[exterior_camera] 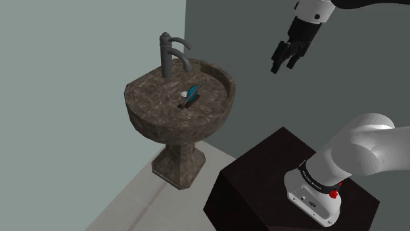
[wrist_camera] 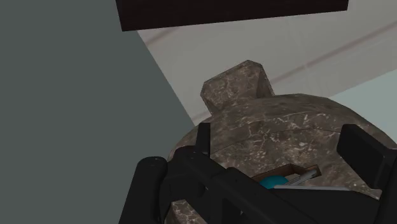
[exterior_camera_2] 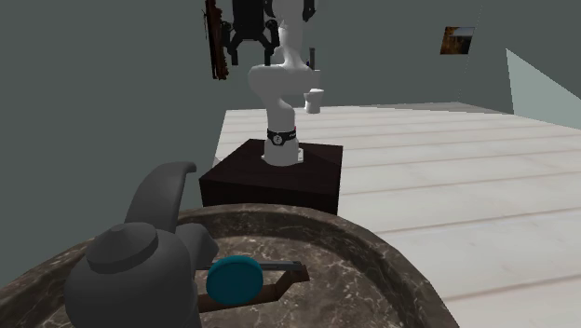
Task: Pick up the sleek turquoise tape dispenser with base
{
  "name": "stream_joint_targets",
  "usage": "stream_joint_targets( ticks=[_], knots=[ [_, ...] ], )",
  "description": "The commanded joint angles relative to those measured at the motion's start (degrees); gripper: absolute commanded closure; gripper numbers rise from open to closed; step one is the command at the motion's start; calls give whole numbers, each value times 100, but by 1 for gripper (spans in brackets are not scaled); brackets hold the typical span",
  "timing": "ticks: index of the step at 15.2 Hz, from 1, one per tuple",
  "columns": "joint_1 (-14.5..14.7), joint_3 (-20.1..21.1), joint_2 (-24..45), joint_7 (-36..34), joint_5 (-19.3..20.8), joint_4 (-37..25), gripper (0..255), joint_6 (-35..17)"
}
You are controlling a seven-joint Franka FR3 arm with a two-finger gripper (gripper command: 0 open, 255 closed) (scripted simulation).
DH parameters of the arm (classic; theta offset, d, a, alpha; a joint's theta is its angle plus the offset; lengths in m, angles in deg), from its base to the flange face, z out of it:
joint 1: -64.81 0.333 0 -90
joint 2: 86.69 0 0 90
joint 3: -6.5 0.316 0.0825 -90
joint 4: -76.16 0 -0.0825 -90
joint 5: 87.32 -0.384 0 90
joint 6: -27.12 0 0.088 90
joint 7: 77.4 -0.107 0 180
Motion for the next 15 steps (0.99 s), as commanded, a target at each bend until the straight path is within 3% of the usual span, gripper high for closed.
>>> stream_joint_targets(
  ticks=[1, 8, 15],
  knots=[
    [0, 0, 0, 0, 0, 0, 0, 0],
    [-6, 577, 935, -992, -276, 330, 0, -1481],
    [-126, 1137, 2296, -2034, -259, 166, 0, -2882]
  ],
)
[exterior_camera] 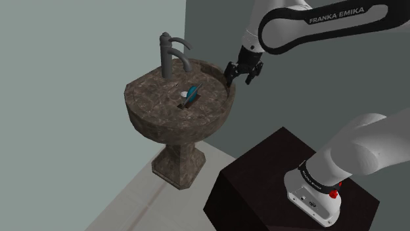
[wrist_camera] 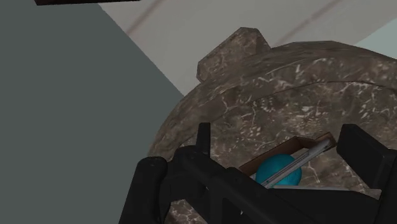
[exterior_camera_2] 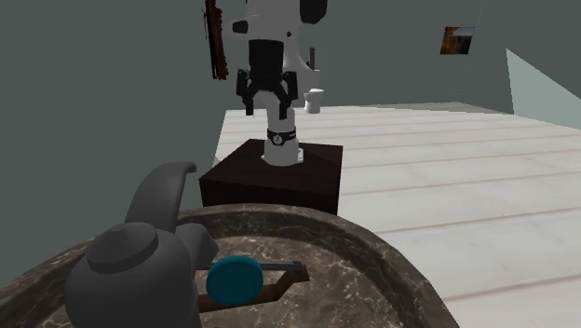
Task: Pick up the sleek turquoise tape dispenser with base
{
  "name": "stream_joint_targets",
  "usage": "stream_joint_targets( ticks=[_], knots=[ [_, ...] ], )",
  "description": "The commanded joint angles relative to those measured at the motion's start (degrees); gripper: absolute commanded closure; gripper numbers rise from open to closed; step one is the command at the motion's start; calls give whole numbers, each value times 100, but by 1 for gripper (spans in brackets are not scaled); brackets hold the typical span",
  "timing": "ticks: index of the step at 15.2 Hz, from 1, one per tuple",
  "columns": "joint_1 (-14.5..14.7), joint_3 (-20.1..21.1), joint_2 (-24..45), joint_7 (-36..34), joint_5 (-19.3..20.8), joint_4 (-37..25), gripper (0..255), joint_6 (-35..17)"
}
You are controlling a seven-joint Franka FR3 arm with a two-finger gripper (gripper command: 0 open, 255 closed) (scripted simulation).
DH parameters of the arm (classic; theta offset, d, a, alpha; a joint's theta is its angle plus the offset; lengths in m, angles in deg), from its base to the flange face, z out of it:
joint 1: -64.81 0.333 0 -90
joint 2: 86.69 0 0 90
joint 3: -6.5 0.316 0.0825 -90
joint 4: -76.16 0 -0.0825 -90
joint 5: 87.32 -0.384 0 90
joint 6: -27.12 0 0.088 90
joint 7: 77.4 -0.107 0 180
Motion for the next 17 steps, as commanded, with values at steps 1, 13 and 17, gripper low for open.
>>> stream_joint_targets(
  ticks=[1, 13, 17],
  knots=[
    [-55, 151, 432, -325, 62, -80, 0, -416],
    [-219, 582, 3246, -2695, 1490, -1564, 0, -1870],
    [-8, 387, 4173, -3430, 2028, -2336, 0, -2028]
  ],
)
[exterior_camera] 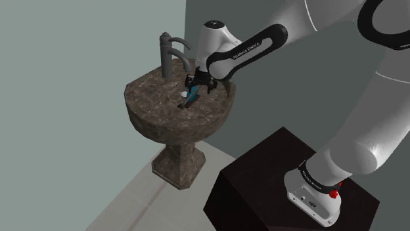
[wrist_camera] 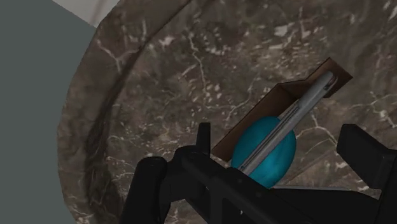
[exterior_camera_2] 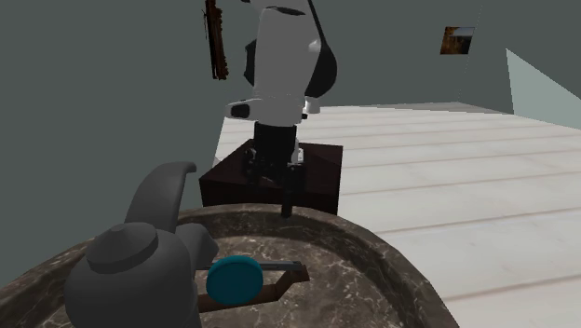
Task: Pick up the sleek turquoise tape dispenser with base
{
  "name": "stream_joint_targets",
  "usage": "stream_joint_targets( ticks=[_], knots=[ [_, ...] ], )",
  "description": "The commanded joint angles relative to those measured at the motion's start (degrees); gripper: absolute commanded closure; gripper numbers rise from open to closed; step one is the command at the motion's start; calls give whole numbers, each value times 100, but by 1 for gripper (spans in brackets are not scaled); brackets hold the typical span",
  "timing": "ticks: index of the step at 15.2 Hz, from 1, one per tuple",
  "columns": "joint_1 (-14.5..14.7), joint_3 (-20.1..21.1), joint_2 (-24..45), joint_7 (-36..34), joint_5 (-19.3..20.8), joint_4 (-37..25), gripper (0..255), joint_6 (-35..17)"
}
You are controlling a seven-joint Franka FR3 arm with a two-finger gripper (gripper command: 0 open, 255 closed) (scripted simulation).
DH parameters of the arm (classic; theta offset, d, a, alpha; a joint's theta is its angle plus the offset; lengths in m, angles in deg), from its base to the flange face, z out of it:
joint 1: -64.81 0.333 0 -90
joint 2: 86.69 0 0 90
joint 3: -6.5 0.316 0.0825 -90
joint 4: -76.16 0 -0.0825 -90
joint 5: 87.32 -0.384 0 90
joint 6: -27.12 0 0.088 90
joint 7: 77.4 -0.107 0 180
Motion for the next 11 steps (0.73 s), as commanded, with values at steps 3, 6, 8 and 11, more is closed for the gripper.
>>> stream_joint_targets(
  ticks=[3, 6, 8, 11],
  knots=[
    [248, -245, 914, -619, 410, -877, 0, -64],
    [396, -396, 1416, -877, 542, -1418, 0, -55],
    [421, -433, 1521, -926, 594, -1415, 0, -160],
    [459, -490, 1684, -1000, 672, -1420, 0, -314]
  ],
)
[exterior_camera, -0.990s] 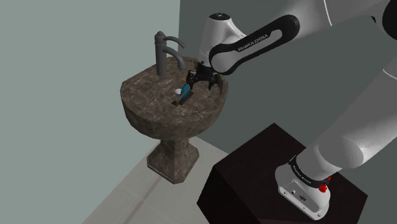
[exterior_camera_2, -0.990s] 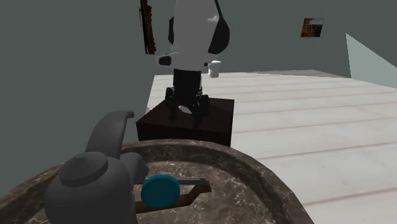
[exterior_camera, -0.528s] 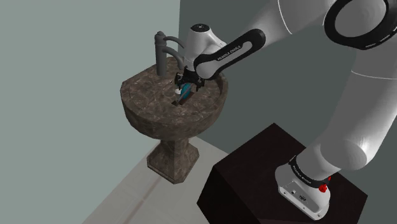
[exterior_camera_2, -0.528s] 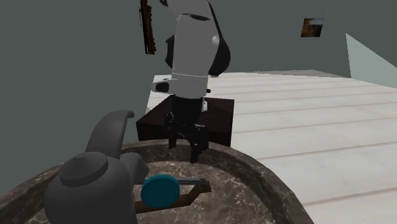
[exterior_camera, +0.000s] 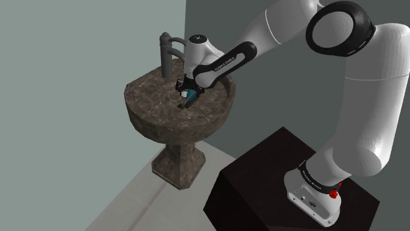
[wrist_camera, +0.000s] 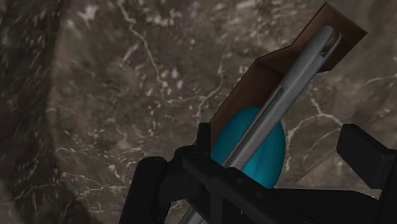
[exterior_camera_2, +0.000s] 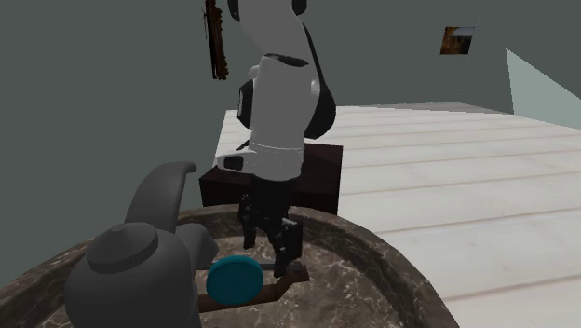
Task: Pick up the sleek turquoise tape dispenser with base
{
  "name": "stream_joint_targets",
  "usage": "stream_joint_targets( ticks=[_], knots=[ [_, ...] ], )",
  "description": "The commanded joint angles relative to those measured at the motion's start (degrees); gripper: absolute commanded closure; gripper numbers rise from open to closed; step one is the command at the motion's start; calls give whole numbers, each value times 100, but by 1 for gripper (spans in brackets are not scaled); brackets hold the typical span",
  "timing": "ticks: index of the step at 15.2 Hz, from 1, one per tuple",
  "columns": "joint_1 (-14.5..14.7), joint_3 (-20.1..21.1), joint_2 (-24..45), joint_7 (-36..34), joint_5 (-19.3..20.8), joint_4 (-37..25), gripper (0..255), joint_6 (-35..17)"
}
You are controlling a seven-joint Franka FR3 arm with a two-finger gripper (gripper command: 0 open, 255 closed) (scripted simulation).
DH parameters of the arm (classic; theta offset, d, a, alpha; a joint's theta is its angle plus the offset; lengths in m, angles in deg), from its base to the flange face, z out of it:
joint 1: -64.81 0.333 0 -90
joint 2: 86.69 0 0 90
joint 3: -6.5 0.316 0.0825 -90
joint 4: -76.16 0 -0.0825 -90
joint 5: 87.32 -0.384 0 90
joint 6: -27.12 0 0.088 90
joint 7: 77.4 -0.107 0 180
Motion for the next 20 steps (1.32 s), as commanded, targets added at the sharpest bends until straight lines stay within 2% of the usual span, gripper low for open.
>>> stream_joint_targets(
  ticks=[1, 4, 5, 14, 20],
  knots=[
    [23, -40, 114, -46, 52, -11, 0, -104],
    [44, -72, 203, -84, 92, -20, 0, -183],
    [40, -72, 195, -82, 92, -8, 255, -188],
    [44, -72, 203, -84, 92, -21, 255, -182],
    [-35, 45, -127, 63, -62, -2, 255, 123]
  ],
)
